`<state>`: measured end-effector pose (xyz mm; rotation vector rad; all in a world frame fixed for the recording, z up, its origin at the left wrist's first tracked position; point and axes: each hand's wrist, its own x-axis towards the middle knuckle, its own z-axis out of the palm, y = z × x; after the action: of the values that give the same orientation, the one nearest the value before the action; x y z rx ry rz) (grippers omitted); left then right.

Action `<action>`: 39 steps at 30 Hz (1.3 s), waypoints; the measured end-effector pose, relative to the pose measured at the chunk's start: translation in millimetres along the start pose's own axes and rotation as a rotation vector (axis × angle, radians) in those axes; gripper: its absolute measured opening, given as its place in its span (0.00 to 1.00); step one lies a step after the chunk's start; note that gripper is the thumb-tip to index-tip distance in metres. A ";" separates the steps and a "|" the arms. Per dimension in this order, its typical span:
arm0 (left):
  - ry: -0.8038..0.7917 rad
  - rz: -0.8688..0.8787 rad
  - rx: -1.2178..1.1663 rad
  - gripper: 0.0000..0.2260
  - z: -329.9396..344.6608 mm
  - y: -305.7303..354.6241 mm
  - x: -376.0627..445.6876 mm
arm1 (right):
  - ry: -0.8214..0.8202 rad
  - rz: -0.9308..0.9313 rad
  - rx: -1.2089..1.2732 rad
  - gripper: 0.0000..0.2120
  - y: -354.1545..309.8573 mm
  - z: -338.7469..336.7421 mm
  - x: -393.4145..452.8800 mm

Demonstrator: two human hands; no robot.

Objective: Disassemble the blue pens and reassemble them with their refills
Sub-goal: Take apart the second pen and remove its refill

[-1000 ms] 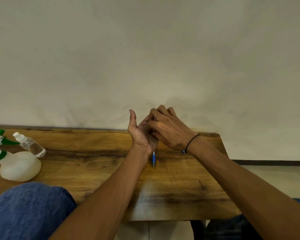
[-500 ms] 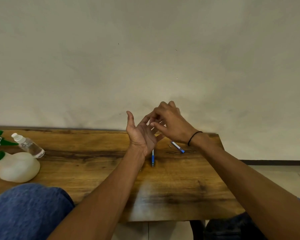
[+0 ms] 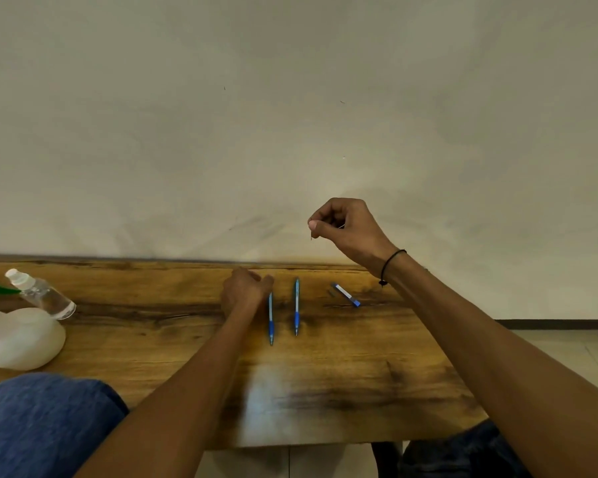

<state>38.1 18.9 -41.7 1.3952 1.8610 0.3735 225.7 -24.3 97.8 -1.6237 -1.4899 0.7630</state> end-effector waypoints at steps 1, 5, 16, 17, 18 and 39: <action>-0.032 0.029 0.125 0.18 0.3 -3.6 3.1 | -0.004 0.002 0.006 0.04 -0.4 0.3 0.2; -0.101 0.107 0.420 0.24 6.7 -9.5 9.7 | -0.024 0.006 0.022 0.04 0.2 3.4 1.1; -0.018 0.233 0.287 0.11 14.2 -8.8 14.6 | -0.024 0.034 0.051 0.03 1.5 4.5 -0.9; 0.000 0.265 0.230 0.08 12.2 -6.6 12.6 | -0.017 0.037 0.058 0.03 0.7 4.2 -0.7; 0.026 0.303 0.167 0.07 9.6 -3.1 10.3 | -0.008 0.038 0.066 0.03 -0.4 3.7 -0.5; 0.078 0.633 -0.087 0.07 3.0 3.6 -7.7 | 0.135 0.022 0.028 0.01 27.5 52.0 -8.8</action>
<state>43.6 12.6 -38.3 1.9093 1.3994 0.8181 194.7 -25.1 47.1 -1.6399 -1.3627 0.6699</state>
